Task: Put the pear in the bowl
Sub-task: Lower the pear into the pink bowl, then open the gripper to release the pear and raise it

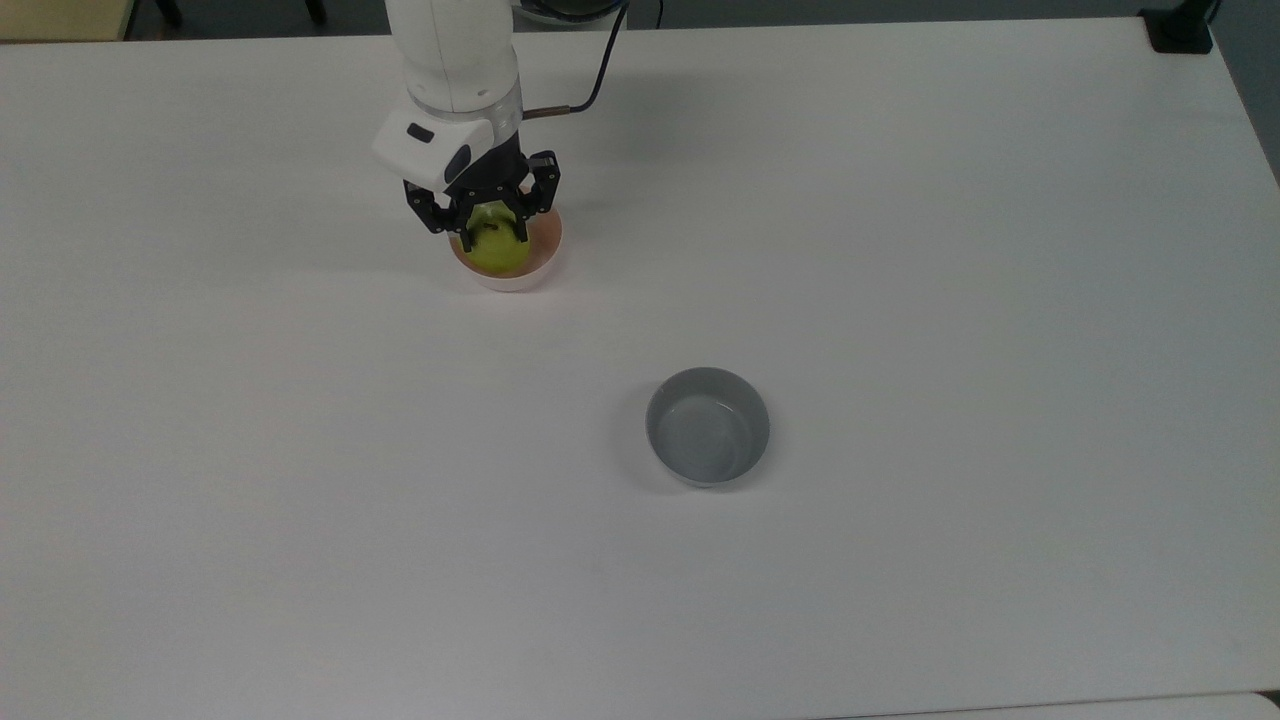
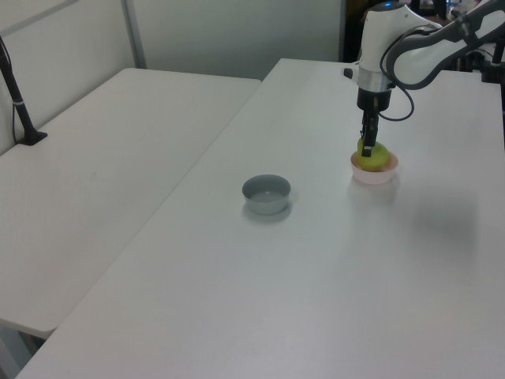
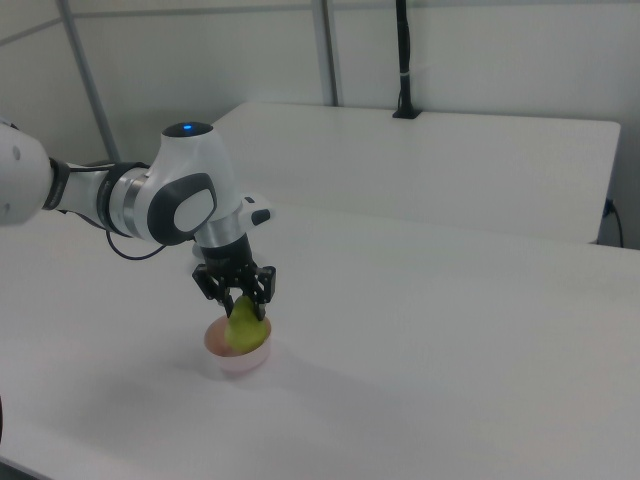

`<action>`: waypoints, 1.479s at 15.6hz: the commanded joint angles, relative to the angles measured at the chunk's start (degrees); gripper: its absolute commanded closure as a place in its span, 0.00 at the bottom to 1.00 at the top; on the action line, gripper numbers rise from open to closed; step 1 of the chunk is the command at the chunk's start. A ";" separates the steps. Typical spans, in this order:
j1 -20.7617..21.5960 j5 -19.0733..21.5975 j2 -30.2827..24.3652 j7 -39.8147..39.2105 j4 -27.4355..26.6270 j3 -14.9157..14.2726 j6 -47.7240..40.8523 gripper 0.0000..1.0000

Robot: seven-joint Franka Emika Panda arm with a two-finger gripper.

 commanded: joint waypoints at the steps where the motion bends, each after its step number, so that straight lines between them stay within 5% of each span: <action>1: -0.39 -0.51 -1.01 -0.62 -1.00 -0.29 0.89 0.34; 6: -0.91 -0.51 -1.71 -0.44 -0.83 -0.38 0.53 0.23; 9: -1.18 -0.42 -2.76 -0.35 -0.13 -0.38 -1.22 0.04; 13: -1.71 -0.42 -4.08 0.34 2.41 -0.38 -3.24 0.00; 23: -2.41 -0.60 -4.17 9.92 23.86 -0.38 -31.27 0.00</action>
